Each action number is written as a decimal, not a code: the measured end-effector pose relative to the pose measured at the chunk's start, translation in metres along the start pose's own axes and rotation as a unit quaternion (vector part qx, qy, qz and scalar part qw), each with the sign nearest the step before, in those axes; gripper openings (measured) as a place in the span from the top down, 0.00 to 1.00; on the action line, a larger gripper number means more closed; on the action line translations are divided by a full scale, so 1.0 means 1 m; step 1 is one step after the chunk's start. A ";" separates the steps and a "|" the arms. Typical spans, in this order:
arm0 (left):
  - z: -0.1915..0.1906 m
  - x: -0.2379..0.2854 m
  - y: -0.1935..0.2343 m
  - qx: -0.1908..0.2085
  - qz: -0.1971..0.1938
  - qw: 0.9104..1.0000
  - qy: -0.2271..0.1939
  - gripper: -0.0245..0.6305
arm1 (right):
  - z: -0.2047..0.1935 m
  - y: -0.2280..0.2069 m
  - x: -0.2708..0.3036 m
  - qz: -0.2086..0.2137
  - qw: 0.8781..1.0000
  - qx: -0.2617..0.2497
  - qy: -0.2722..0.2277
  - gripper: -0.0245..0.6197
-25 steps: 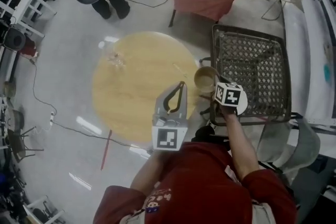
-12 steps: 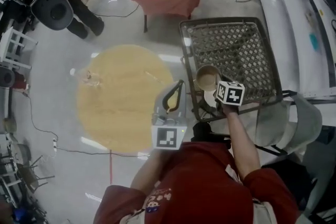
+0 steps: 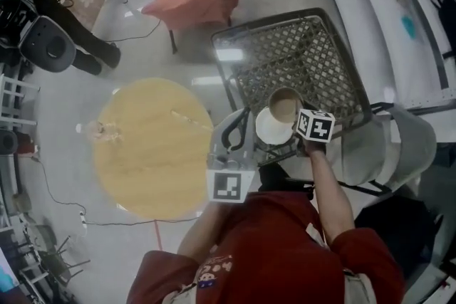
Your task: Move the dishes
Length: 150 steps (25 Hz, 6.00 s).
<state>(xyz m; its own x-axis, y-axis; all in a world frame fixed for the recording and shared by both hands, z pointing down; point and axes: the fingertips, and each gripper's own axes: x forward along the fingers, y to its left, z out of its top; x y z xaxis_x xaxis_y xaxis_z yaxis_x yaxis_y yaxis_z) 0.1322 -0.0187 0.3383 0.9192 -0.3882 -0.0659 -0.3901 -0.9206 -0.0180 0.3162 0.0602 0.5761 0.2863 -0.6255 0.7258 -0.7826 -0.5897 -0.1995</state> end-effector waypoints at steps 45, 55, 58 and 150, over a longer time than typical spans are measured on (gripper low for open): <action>-0.057 0.110 -0.111 0.001 -0.073 0.994 0.083 0.95 | -0.069 -0.131 0.060 -0.008 0.994 0.083 0.068 0.93; -0.060 0.112 -0.109 0.001 -0.074 0.993 0.086 0.95 | -0.071 -0.132 0.061 -0.011 0.995 0.082 0.060 0.92; -0.058 0.111 -0.110 0.002 -0.073 0.994 0.081 0.95 | -0.067 -0.132 0.060 -0.018 0.997 0.062 0.049 0.89; 0.001 -0.253 0.208 0.022 0.375 0.927 0.003 0.95 | -0.077 0.386 0.052 0.299 0.867 -0.399 0.006 0.80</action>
<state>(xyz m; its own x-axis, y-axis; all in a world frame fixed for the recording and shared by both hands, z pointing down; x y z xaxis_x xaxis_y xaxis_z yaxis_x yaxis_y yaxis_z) -0.1814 -0.1125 0.3506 0.3884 -0.9187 -0.0709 -0.9213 -0.3887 -0.0107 -0.0132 -0.1603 0.5873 -0.3054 -0.6892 0.6570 -0.9233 0.3831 -0.0272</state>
